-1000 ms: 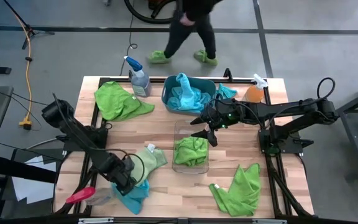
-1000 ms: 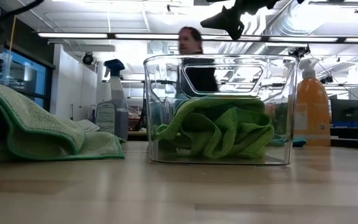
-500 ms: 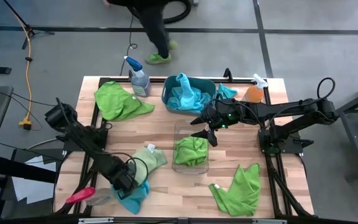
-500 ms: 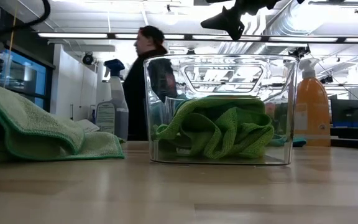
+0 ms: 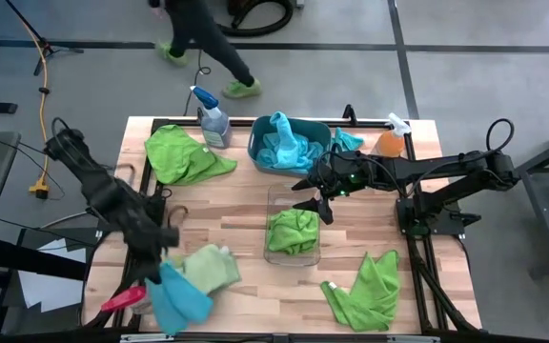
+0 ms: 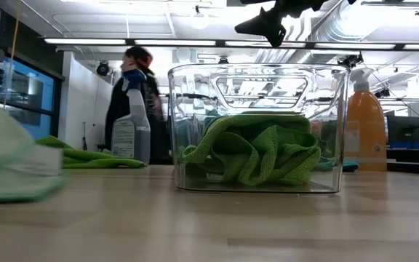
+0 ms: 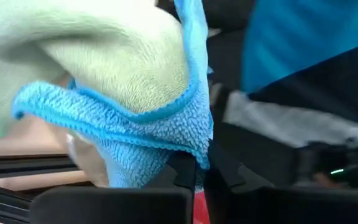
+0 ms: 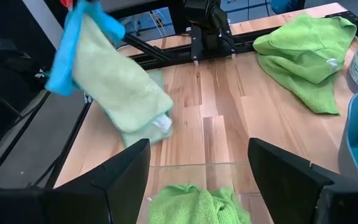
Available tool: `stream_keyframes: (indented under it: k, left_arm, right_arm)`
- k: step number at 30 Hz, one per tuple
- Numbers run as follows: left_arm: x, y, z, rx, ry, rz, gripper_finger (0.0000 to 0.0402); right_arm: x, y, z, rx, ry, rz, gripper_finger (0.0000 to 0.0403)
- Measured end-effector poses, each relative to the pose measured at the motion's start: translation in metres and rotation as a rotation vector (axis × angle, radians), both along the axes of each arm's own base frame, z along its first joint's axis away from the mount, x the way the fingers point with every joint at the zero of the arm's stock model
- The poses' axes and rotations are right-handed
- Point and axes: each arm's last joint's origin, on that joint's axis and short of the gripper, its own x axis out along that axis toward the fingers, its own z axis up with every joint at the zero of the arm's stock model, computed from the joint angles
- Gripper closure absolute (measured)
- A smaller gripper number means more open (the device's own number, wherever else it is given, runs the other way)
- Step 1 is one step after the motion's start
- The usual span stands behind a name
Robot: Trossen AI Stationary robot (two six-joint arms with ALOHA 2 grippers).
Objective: Sort microfiber towel by color & place in baskets
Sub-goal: Put the blue microfiber towel into the blue bin
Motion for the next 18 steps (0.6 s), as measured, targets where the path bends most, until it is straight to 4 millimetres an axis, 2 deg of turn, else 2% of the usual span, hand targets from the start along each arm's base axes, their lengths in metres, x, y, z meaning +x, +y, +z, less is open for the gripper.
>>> stream_keyframes:
  k: [6, 10, 14, 18]
  left_arm:
    - [-0.016, 0.026, 0.033, -0.125, -0.089, 0.098, 0.0399]
    - [-0.016, 0.037, 0.046, -0.097, -0.231, 0.136, 0.0399]
    - [-0.015, 0.046, 0.056, -0.053, -0.358, 0.143, 0.0400]
    - [-0.012, 0.056, 0.068, -0.001, -0.468, 0.210, 0.0400]
  right_arm:
    - [0.002, 0.001, 0.006, 0.073, -0.056, 0.011, 0.0135]
    - [0.006, 0.003, 0.019, 0.120, -0.181, 0.051, 0.0135]
    - [0.008, 0.005, 0.029, 0.034, -0.294, 0.072, 0.0135]
    - [0.021, 0.003, 0.035, -0.062, -0.306, 0.045, 0.0135]
